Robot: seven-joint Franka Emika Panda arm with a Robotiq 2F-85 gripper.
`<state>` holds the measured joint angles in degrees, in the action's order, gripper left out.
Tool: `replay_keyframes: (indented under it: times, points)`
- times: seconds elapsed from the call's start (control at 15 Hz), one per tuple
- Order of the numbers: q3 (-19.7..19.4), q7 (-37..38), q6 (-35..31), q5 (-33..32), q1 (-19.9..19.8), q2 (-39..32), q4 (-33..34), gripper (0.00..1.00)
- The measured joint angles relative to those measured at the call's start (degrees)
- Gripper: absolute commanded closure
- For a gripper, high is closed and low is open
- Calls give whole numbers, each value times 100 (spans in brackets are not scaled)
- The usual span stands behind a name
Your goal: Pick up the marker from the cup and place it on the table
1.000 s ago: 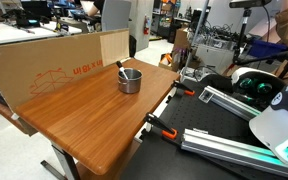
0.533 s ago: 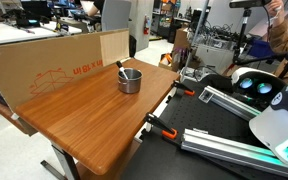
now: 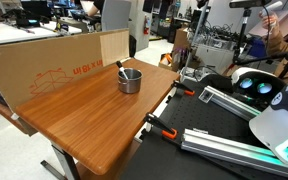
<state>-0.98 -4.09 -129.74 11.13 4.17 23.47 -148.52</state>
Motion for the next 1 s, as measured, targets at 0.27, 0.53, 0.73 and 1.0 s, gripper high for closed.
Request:
replay_keyframes:
  times: [0.27,0.53,0.73,1.0]
  points:
    - [106,74,-730,-224,0,-792,162,0]
    - [164,241,-1352,-494,-1,-1591,381,0]
    - [164,368,-1599,-692,-1,-2148,645,0]
    - [167,766,-1748,-1183,3,-2789,1003,0]
